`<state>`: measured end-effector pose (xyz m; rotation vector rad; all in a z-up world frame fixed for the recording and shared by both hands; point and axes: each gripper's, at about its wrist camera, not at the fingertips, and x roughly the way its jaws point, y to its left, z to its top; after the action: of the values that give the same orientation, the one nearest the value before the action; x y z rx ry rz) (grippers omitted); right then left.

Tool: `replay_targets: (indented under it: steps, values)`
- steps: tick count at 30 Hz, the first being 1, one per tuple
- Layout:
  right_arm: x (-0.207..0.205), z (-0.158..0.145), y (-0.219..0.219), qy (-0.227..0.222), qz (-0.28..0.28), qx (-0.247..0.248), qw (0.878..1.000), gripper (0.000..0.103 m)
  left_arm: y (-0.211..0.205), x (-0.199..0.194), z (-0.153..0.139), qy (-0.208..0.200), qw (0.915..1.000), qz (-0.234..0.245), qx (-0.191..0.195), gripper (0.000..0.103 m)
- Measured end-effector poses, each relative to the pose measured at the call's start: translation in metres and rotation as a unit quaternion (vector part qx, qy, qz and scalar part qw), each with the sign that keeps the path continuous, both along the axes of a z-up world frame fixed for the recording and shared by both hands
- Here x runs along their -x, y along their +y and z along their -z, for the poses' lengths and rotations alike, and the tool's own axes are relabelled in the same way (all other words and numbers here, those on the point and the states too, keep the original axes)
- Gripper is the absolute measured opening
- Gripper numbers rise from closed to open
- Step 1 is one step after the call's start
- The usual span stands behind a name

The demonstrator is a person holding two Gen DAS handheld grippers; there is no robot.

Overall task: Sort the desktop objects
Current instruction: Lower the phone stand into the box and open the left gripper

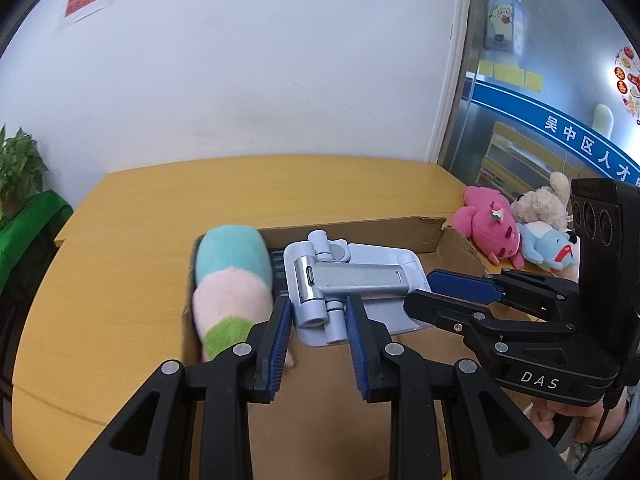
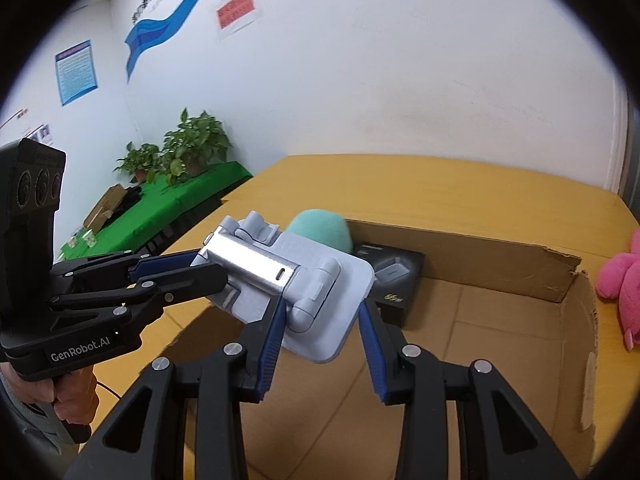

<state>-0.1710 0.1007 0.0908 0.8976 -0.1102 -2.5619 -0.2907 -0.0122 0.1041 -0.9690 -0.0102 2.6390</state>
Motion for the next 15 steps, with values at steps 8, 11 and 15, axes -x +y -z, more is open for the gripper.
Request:
replay_targets:
  steps: [8,11,15]
  values:
    - [0.026,0.02,0.051,-0.035,0.03,0.018,0.999,0.024,0.046,0.044,0.009,-0.024,0.9981,0.052,-0.022,0.018]
    - [0.033,0.037,0.045,-0.064,0.006,0.025,0.998,0.003,0.076,0.055,0.02,-0.068,0.9884,0.128,-0.046,0.001]
    - [0.047,0.072,0.038,-0.108,0.007,-0.02,0.994,0.003,0.106,0.063,0.048,-0.099,0.9848,0.142,0.006,0.001]
